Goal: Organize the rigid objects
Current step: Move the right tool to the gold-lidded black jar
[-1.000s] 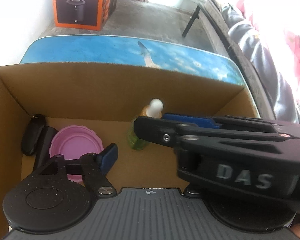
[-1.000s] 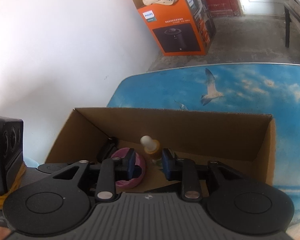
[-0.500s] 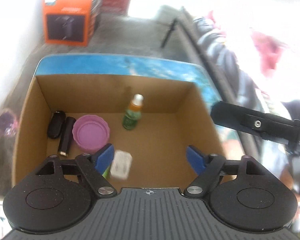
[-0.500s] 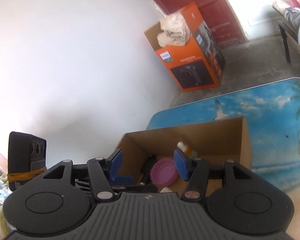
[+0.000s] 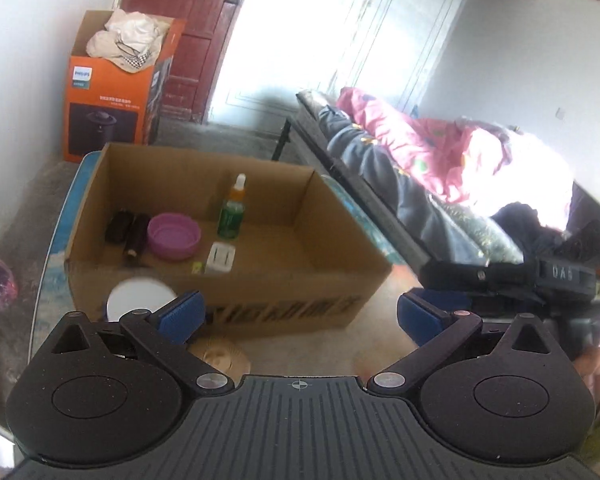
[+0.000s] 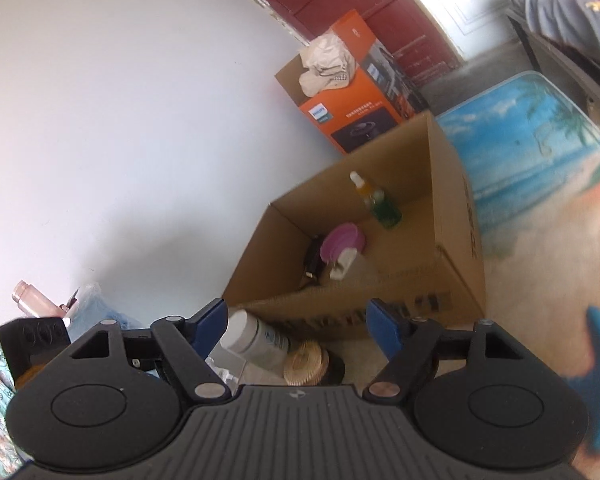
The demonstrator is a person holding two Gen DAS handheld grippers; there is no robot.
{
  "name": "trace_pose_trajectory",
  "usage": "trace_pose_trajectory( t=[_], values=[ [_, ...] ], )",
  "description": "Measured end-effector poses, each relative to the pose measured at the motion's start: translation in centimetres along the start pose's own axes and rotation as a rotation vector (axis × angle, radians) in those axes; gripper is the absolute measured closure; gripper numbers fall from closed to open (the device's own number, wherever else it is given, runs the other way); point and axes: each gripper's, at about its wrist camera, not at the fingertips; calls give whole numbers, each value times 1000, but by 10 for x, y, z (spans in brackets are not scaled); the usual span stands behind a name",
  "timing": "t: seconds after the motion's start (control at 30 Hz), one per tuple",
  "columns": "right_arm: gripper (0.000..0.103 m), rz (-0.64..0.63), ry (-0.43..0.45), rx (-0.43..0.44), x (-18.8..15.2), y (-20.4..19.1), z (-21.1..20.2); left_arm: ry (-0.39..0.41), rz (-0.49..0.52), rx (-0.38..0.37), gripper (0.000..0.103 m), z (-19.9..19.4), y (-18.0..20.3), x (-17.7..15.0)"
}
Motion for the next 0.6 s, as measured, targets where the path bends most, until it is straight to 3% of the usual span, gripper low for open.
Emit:
trace_pose_trajectory(
  t=[0.3, 0.6],
  values=[
    [27, -47, -87, -77, -47, -5, 55, -9, 224, 119, 0, 22, 13, -70],
    [34, -152, -154, -103, -56, -12, 110, -49, 267, 174, 0, 55, -4, -90]
  ],
)
Point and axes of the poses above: each gripper's, at about its wrist camera, not at the fingertips, and z roughly the way its jaws point, y to its right, x to its top, and after that the axes turned 8 degrees about y, right-handed
